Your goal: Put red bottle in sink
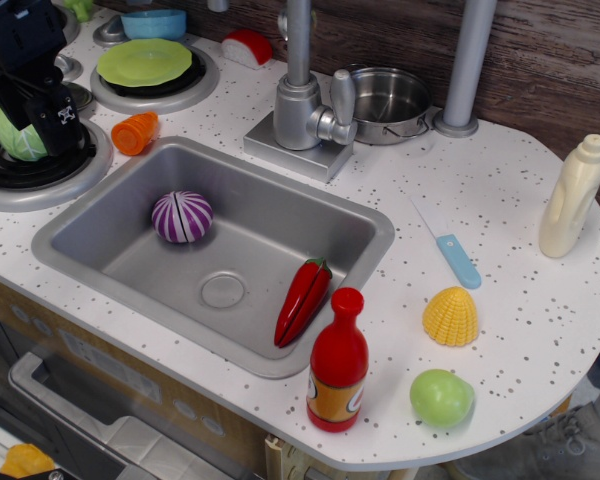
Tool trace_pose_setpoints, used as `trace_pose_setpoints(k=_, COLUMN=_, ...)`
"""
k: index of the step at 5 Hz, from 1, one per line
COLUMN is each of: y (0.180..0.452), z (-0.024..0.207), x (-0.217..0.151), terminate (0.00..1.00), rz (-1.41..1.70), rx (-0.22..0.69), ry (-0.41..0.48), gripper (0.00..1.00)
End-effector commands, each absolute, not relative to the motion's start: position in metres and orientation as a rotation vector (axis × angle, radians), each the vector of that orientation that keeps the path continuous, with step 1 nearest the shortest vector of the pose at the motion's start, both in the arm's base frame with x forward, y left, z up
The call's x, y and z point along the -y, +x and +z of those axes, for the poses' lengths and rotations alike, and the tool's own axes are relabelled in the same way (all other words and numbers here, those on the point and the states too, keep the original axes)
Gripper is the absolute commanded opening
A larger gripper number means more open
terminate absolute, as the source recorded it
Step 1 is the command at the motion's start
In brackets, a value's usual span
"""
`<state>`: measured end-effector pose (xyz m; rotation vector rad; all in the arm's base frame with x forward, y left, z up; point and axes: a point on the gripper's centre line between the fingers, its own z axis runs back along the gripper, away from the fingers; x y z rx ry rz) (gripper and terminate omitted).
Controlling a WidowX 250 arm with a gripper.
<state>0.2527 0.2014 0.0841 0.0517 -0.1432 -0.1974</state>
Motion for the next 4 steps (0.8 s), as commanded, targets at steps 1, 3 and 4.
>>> trace_pose_setpoints(k=1, y=0.253, z=0.084, x=-0.201, terminate=0.0, rz=-0.197, rx=0.143, ry=0.052, gripper=1.0)
trace_pose_setpoints(k=3, y=0.239, z=0.158, x=-0.104, terminate=0.0, rz=-0.02, rx=0.058, ry=0.107, gripper=1.0)
trace_pose_setpoints(k=4, y=0.225, z=0.165, x=-0.056, terminate=0.0, rz=0.104, rx=0.037, ry=0.058, gripper=1.0)
